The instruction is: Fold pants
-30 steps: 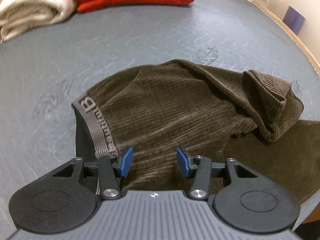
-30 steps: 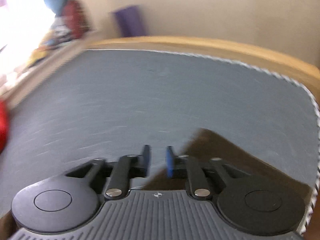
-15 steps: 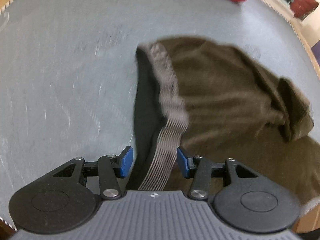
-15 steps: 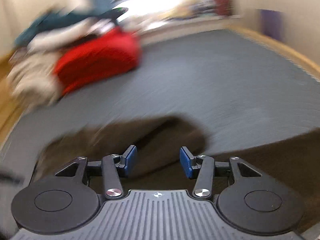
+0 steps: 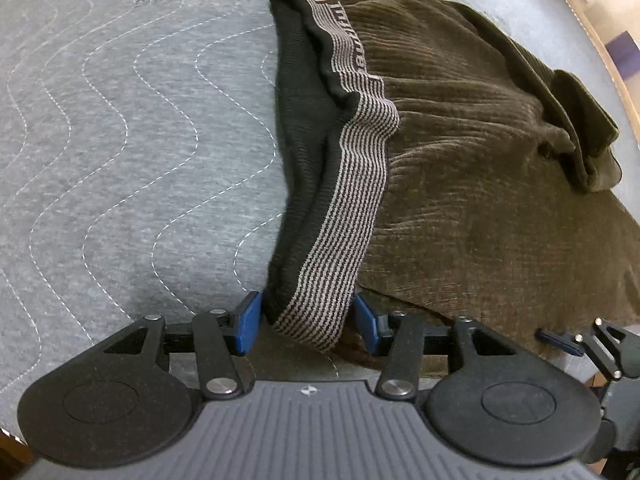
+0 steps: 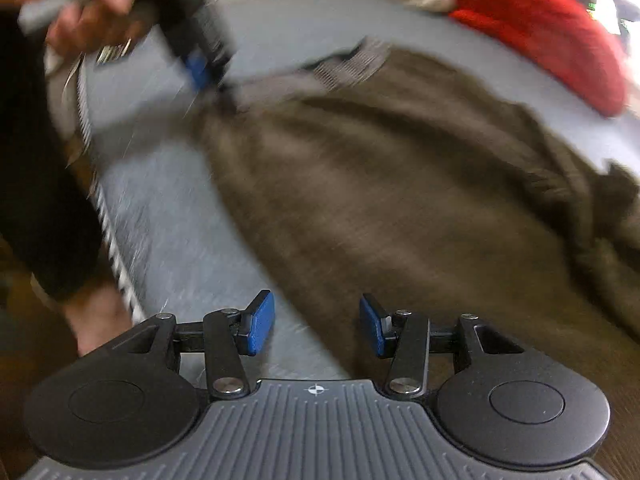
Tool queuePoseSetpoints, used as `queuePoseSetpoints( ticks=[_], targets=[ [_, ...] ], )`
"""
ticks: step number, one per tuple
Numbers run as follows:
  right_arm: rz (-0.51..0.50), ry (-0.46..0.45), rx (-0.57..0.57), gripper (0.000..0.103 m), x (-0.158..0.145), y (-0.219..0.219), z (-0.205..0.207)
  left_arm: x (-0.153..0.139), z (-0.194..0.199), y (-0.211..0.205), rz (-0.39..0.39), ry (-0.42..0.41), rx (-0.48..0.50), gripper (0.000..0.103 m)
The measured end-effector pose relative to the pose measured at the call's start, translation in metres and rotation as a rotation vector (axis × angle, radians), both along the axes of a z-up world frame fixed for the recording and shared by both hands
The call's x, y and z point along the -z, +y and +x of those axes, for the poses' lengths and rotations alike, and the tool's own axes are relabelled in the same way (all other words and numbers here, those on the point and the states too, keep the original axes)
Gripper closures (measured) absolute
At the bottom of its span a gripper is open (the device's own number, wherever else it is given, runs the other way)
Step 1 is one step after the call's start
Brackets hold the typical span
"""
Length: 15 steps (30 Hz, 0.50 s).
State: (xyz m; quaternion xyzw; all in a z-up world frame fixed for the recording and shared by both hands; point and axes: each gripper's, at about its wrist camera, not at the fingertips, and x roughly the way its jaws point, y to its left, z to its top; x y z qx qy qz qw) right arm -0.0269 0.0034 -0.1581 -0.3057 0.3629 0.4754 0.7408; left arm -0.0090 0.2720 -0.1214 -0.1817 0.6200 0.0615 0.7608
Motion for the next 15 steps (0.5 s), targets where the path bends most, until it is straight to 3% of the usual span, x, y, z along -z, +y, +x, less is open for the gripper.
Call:
queuePoseSetpoints(
  ticks=[3,4,5,8,10,13,15],
  targets=[
    [-0.001,-0.036,-0.040,0.054,-0.003,0.004,-0.002,0.005,0.005,-0.006,0.022,0.007,0.021,0.050],
    [0.003,-0.027,-0.035,0.061,-0.006,0.005,0.002,0.007,0.007,-0.009,0.034,0.007,0.037,0.053],
    [0.001,-0.018,-0.027,0.080,-0.008,0.005,0.006,0.008,0.008,-0.012,0.047,0.007,0.055,0.055],
    [-0.004,-0.020,-0.070,0.087,-0.009,0.005,0.007,0.006,0.011,-0.021,0.085,-0.002,0.109,0.064],
    [-0.006,-0.044,-0.111,0.090,-0.012,0.003,0.004,-0.010,0.006,-0.021,0.099,-0.041,0.095,0.068],
    [0.024,-0.043,-0.168,0.091,-0.020,0.000,0.001,-0.041,-0.009,-0.021,0.099,-0.123,0.105,0.068],
    [0.044,-0.013,-0.159,0.091,-0.019,-0.004,0.004,-0.042,-0.014,-0.025,0.102,-0.090,0.135,0.068]
  ],
)
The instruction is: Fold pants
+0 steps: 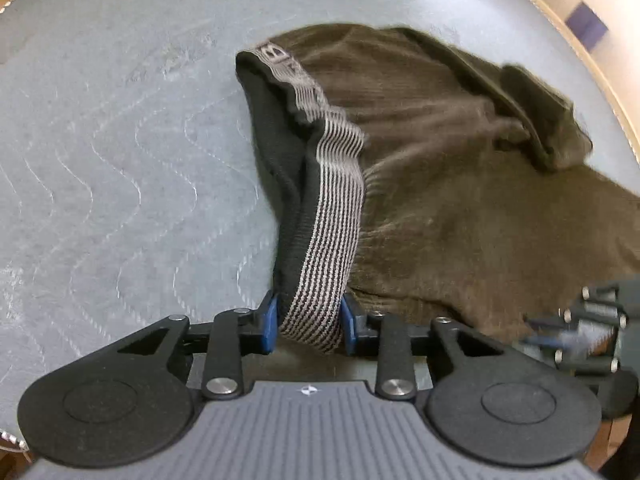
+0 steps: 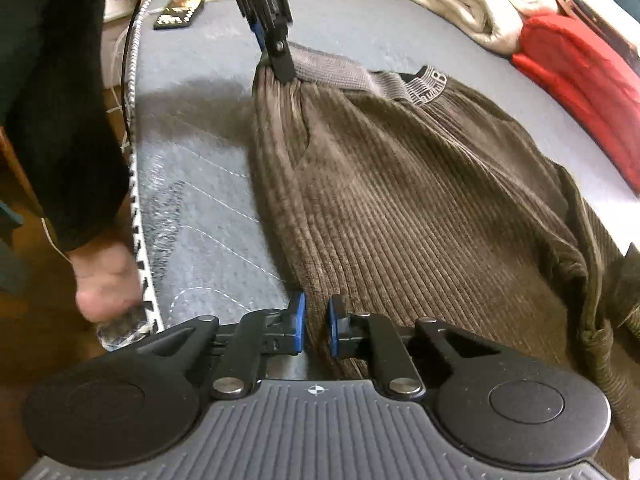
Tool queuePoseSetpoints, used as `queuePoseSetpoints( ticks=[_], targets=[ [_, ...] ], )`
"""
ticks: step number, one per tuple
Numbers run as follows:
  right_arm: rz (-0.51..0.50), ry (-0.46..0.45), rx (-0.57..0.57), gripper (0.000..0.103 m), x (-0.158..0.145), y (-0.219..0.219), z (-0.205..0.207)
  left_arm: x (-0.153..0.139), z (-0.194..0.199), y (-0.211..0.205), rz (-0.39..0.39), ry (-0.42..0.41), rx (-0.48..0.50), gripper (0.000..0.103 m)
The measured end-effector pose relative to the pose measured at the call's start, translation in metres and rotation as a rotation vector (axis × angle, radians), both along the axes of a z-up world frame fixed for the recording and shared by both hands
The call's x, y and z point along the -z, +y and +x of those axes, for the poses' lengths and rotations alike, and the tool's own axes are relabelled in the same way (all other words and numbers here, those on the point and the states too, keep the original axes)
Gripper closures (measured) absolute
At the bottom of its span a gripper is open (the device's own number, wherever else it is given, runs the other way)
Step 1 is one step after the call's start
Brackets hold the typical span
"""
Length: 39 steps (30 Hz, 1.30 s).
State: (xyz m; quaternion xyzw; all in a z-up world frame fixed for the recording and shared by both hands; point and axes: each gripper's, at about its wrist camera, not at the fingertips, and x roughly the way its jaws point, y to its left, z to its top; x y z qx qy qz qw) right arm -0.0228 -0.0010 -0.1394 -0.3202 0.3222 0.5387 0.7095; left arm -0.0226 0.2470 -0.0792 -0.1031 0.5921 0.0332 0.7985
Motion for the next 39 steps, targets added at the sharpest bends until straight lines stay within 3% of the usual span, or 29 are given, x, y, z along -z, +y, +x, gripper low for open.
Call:
queuePoseSetpoints(
  ticks=[4,6,8,10,14,19,22,24,25,26,29,32,39],
  targets=[
    [-0.033,0.035,0.063,0.086,0.010,-0.001,0.001,0.014,0.018,-0.031,0.153,0.086,0.104,0.057],
    [-0.032,0.030,0.072,0.084,0.004,0.000,0.001,0.001,0.029,-0.038,0.239,0.036,0.080,0.056],
    [0.044,0.047,0.105,0.080,-0.019,-0.009,0.012,-0.020,0.036,-0.044,0.329,-0.062,0.056,0.050],
    [0.141,0.052,0.174,0.077,-0.047,-0.025,0.029,-0.039,0.048,-0.050,0.308,-0.138,0.028,0.048],
    [0.348,0.005,0.430,0.058,-0.108,-0.084,0.090,-0.057,0.069,-0.074,0.213,-0.196,0.012,0.048],
    [0.435,-0.165,0.734,0.056,-0.142,-0.162,0.169,-0.065,0.089,-0.120,0.205,-0.269,0.093,0.048],
    [0.438,-0.241,0.910,0.056,-0.126,-0.205,0.212,-0.062,0.098,-0.144,0.220,-0.271,0.125,0.048],
    [0.426,-0.145,1.076,0.055,-0.098,-0.236,0.245,-0.057,0.103,-0.148,0.226,-0.260,0.135,0.048],
    [0.397,-0.055,1.127,0.055,-0.084,-0.247,0.262,-0.056,0.105,-0.150,0.225,-0.255,0.138,0.048],
    [0.392,-0.022,1.143,0.055,-0.073,-0.254,0.273,-0.054,0.108,-0.151,0.224,-0.252,0.140,0.048],
    [0.294,-0.056,1.071,0.057,-0.046,-0.254,0.294,-0.046,0.117,-0.144,0.221,-0.243,0.131,0.048],
    [0.209,-0.027,1.024,0.057,-0.023,-0.247,0.312,-0.044,0.123,-0.134,0.217,-0.227,0.100,0.048],
    [0.206,0.078,0.960,0.057,0.000,-0.238,0.354,-0.035,0.133,-0.127,0.220,-0.194,0.081,0.048]
  ],
)
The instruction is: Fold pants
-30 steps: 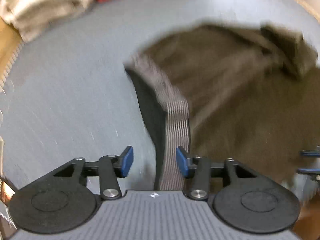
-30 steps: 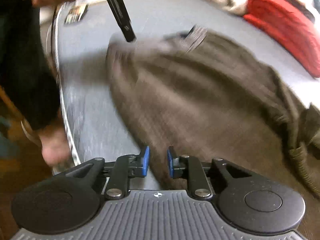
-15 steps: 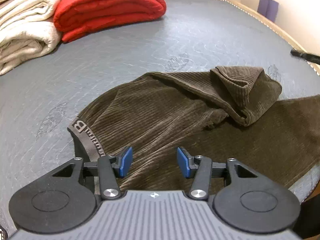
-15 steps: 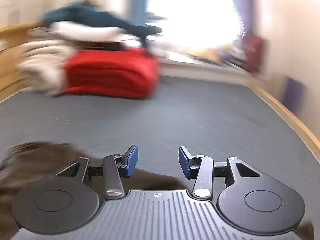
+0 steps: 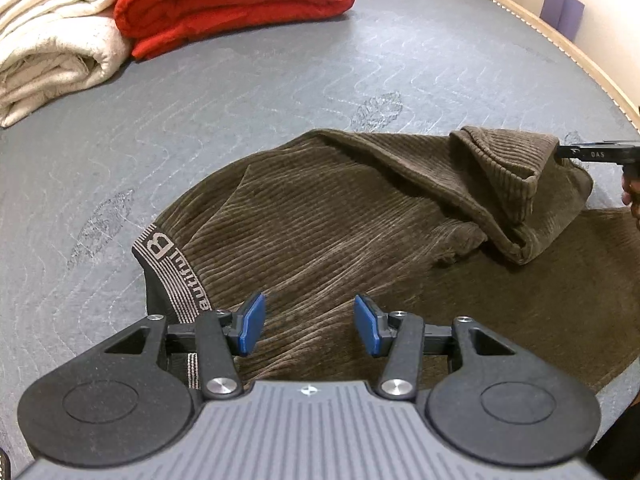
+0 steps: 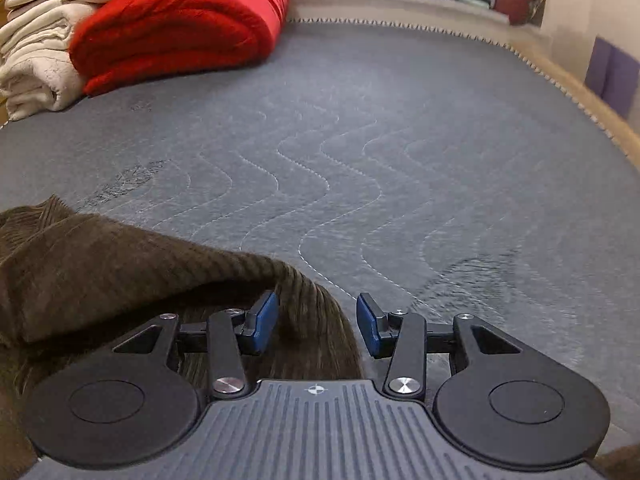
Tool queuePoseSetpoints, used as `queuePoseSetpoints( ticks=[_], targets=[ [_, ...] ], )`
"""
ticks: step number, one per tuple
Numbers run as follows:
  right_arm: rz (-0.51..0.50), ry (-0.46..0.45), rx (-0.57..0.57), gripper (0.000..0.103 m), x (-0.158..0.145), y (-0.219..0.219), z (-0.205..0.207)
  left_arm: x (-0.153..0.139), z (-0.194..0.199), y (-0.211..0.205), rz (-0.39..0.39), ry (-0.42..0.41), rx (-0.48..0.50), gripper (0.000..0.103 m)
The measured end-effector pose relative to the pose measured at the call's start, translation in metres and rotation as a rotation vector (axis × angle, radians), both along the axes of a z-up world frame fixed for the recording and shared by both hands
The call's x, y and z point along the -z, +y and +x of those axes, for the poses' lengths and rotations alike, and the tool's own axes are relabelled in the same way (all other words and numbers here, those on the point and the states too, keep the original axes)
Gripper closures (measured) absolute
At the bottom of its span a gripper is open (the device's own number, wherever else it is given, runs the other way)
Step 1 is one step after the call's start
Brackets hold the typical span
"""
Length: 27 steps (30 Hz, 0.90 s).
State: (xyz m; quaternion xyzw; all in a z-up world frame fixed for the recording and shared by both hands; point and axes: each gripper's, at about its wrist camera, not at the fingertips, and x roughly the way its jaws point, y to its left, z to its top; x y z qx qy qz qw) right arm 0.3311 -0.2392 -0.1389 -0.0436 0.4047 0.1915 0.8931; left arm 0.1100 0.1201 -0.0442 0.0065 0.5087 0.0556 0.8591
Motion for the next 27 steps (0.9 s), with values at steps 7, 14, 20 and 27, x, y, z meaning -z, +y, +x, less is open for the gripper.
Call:
queuePoseSetpoints(
  ticks=[7,14,20,27],
  targets=[
    [-0.054,0.014,-0.091,0.055,0.011,0.024,0.007,0.005,0.007,-0.002,-0.009,0.015,0.012,0.048],
    [-0.076,-0.031,-0.166,0.095,-0.006,0.029,0.002,0.006,0.010,-0.006,-0.018,0.011,0.029,0.048],
    [0.043,-0.068,-0.184,0.096,-0.030,0.013,-0.002,0.004,0.012,-0.007,-0.021,0.006,0.028,0.048],
    [0.409,-0.169,-0.177,0.097,-0.091,-0.033,-0.016,0.004,0.010,-0.011,-0.024,-0.002,0.057,0.048]
  ],
)
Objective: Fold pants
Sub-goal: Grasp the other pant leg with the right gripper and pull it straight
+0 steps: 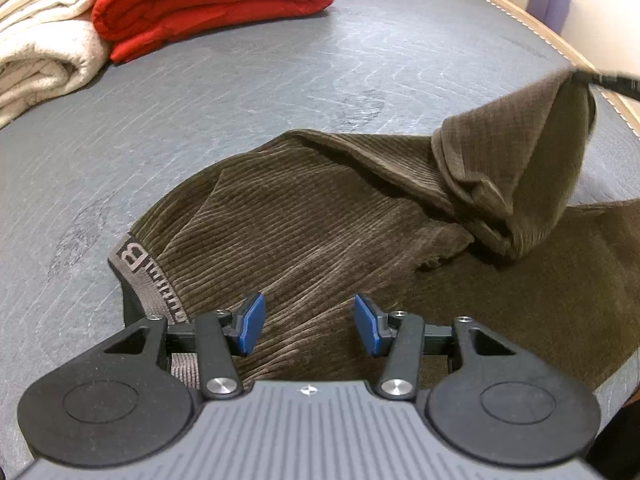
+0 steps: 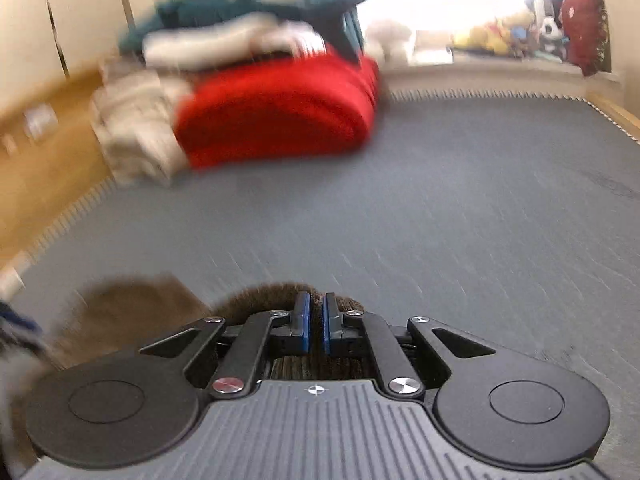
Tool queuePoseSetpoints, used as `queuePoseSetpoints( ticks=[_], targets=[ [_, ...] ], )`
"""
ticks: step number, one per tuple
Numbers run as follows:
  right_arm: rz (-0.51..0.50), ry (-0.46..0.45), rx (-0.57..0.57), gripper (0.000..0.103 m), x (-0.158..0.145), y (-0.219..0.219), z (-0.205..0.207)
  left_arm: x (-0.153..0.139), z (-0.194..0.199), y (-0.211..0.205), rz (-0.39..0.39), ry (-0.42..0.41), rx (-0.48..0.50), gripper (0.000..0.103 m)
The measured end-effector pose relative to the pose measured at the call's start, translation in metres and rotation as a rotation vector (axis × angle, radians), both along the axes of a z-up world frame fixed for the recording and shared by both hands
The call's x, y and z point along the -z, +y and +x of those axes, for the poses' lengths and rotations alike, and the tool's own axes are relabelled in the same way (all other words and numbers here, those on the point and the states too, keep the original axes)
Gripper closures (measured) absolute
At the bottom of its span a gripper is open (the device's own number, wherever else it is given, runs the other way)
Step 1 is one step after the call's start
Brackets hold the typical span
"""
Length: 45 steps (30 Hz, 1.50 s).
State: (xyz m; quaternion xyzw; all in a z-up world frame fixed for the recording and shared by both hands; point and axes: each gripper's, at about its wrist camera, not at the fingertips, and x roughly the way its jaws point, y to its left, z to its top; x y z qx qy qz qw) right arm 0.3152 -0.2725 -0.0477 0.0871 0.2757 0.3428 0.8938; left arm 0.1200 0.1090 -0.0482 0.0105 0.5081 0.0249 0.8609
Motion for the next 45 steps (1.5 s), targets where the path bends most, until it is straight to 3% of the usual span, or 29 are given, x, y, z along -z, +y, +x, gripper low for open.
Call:
queuePoseSetpoints(
  ticks=[4,5,6,7,9,11,13,16,18,22,27,31,38,40,42,44,45],
  targets=[
    [0.250,-0.002,0.221,0.097,-0.007,-0.054,0.004,-0.005,-0.003,-0.008,-0.001,-0.051,0.051,0.048],
    [0.306,-0.010,0.341,0.103,-0.005,-0.071,0.002,-0.007,-0.003,-0.009,-0.008,-0.072,0.062,0.048],
    [0.362,-0.009,0.584,0.103,0.001,-0.095,-0.002,-0.008,-0.003,-0.012,-0.016,-0.085,0.073,0.048],
    [0.419,0.056,0.847,0.103,0.014,-0.120,-0.007,-0.008,-0.002,-0.015,-0.028,-0.093,0.087,0.048],
    [0.489,0.230,1.078,0.103,0.048,-0.150,-0.011,-0.007,0.004,-0.023,-0.065,-0.106,0.131,0.048],
    [0.447,0.354,1.061,0.103,0.073,-0.159,-0.004,-0.003,0.014,-0.035,-0.086,-0.117,0.182,0.048],
    [0.339,0.376,0.980,0.100,0.081,-0.155,0.008,0.004,0.027,-0.047,-0.090,-0.132,0.225,0.048],
    [0.270,0.371,0.822,0.098,0.085,-0.143,0.021,0.017,0.044,-0.059,-0.138,-0.131,0.249,0.048],
    [0.241,0.383,0.758,0.078,0.091,-0.140,0.032,0.026,0.051,-0.066,-0.168,-0.127,0.259,0.048],
    [0.224,0.411,0.711,0.064,0.106,-0.139,0.048,0.046,0.055,-0.082,-0.182,-0.144,0.300,0.048],
    [0.283,0.469,0.796,0.056,0.128,-0.146,0.063,0.058,0.060,-0.095,-0.169,-0.152,0.340,0.048],
    [0.324,0.479,0.725,0.056,0.135,-0.132,0.077,0.067,0.067,-0.096,-0.172,-0.184,0.335,0.047],
    [0.188,0.456,0.542,0.056,0.136,-0.094,0.104,0.091,0.095,-0.108,-0.171,-0.148,0.341,0.043],
    [0.211,0.476,0.478,0.060,0.134,-0.091,0.110,0.100,0.100,-0.114,-0.149,-0.115,0.353,0.043],
    [0.234,0.470,0.413,0.076,0.129,-0.084,0.114,0.111,0.103,-0.120,-0.087,-0.098,0.370,0.043],
    [0.240,0.453,0.368,0.086,0.122,-0.078,0.120,0.114,0.104,-0.123,-0.063,-0.113,0.401,0.053],
    [0.254,0.431,0.365,0.089,0.115,-0.077,0.120,0.113,0.105,-0.123,-0.066,-0.119,0.413,0.075]
  ],
)
